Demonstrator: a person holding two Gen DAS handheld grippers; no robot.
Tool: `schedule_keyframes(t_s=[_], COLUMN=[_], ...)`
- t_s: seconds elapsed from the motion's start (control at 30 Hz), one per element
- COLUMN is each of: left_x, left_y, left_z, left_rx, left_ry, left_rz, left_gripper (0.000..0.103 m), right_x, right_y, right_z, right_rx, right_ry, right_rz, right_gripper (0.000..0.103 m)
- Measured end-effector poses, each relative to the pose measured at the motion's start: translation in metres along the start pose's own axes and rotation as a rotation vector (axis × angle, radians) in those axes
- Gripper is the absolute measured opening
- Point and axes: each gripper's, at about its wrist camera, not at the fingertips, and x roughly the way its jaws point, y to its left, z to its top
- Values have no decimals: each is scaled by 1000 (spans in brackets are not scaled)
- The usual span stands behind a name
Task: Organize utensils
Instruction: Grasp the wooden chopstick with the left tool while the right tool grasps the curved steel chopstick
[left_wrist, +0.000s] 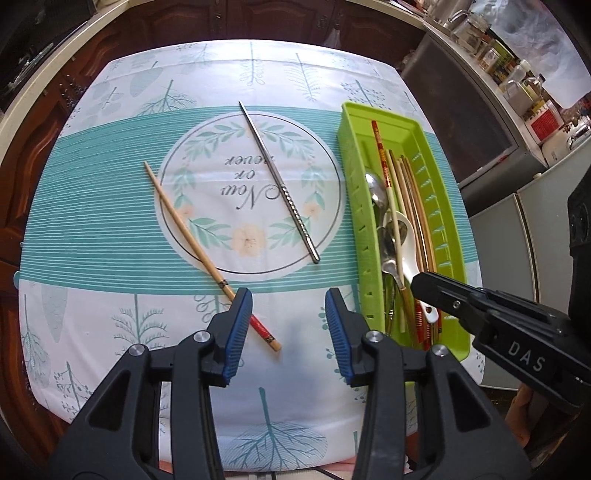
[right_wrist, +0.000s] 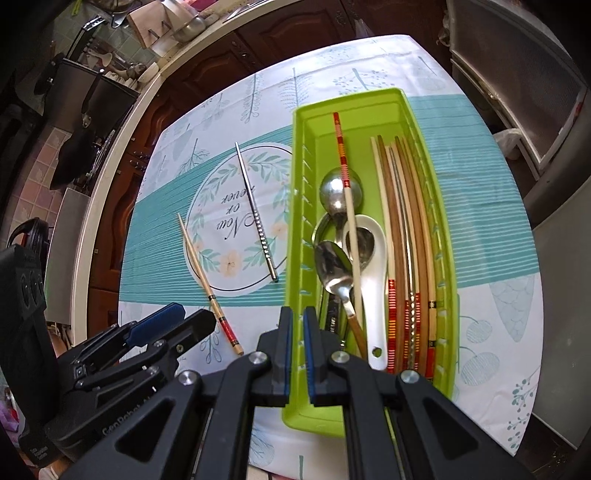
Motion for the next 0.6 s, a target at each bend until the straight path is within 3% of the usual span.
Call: schedule_keyframes(t_s=[0.4, 0.6], left_x=[-4, 15], left_y=[59, 82], left_z=[17, 34], left_rx=[-142, -225], left_ry=[10, 48], left_rz=[31, 63], left_gripper=[38, 38], right_x=[0, 22], right_y=[46, 65], right_z=[23, 49], right_rx=[-143, -204], right_ry=[-1, 48], right_rz=[-27, -28], right_gripper=[6, 6])
